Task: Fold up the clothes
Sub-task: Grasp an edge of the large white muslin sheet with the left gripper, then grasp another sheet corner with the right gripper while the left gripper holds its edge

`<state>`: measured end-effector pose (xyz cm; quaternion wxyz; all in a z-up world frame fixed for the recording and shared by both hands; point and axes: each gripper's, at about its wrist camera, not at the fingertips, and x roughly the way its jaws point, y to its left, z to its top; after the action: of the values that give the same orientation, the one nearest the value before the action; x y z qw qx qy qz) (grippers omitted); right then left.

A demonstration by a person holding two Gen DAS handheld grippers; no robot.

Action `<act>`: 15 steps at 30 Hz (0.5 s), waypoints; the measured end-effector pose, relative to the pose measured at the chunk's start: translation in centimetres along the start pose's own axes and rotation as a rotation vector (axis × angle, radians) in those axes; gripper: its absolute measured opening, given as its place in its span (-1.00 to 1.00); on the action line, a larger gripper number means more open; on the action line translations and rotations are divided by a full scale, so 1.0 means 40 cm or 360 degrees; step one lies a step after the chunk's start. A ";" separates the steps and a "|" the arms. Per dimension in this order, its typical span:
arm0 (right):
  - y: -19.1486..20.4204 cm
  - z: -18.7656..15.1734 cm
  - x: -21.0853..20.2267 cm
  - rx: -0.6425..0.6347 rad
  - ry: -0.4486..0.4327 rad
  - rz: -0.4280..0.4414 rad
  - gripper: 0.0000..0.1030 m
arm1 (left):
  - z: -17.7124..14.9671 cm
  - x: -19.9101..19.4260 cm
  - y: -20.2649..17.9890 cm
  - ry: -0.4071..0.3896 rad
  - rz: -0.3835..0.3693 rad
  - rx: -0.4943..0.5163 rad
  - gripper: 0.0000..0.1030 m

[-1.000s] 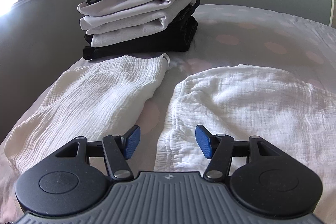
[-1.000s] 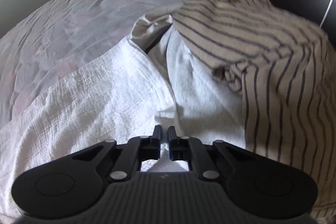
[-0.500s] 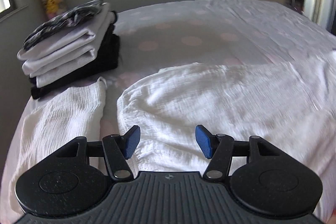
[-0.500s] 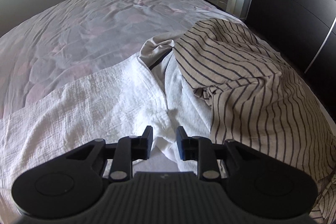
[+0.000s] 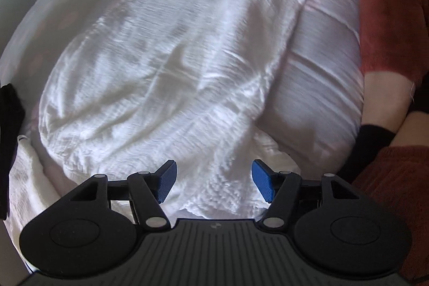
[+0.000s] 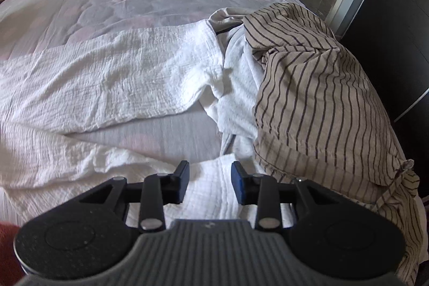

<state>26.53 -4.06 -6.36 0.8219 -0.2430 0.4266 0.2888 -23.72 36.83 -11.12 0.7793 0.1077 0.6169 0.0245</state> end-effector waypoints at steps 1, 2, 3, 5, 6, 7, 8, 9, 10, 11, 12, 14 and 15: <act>0.004 -0.011 -0.003 -0.0054 0.0007 -0.0005 -0.16 | 0.000 0.018 -0.011 0.0032 0.0008 0.0025 0.42; 0.009 -0.022 -0.004 -0.0119 0.0015 -0.0010 -0.13 | 0.002 0.038 -0.018 0.0063 0.0022 0.0037 0.42; 0.014 -0.033 -0.004 -0.0184 0.0023 -0.0019 -0.09 | 0.004 0.057 -0.024 0.0095 0.0035 0.0050 0.41; 0.020 -0.048 0.002 -0.0289 0.0040 -0.0039 -0.01 | 0.007 0.094 -0.036 0.0147 0.0059 0.0076 0.24; 0.023 -0.054 0.007 -0.0335 0.0047 -0.0048 0.01 | 0.007 0.109 -0.042 0.0162 0.0079 0.0087 0.12; 0.025 -0.059 0.013 -0.0378 0.0052 -0.0058 0.01 | 0.007 0.123 -0.047 0.0177 0.0098 0.0092 0.09; 0.028 -0.061 0.021 -0.0422 0.0053 -0.0060 0.04 | 0.006 0.133 -0.048 0.0185 0.0109 0.0079 0.03; 0.032 -0.062 0.030 -0.0468 0.0049 -0.0057 0.08 | 0.007 0.137 -0.046 0.0186 0.0101 0.0056 -0.12; 0.037 -0.062 0.040 -0.0515 0.0045 -0.0053 0.10 | 0.007 0.140 -0.044 0.0189 0.0093 0.0030 -0.19; 0.044 -0.060 0.054 -0.0572 0.0043 -0.0052 0.13 | 0.007 0.142 -0.043 0.0198 0.0087 0.0001 -0.29; 0.052 -0.056 0.071 -0.0634 0.0045 -0.0054 0.17 | 0.007 0.143 -0.044 0.0206 0.0088 -0.0020 -0.37; 0.070 -0.049 0.108 -0.0756 0.0056 -0.0060 0.17 | 0.012 0.143 -0.053 0.0218 0.0121 -0.0019 -0.50; 0.080 -0.044 0.131 -0.0812 0.0076 -0.0062 0.17 | 0.014 0.141 -0.058 0.0221 0.0139 -0.0012 -0.61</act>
<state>25.83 -1.52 -12.16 0.7290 -0.4574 0.3545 0.3656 -22.04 35.47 -16.85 0.7332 0.1295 0.6640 0.0681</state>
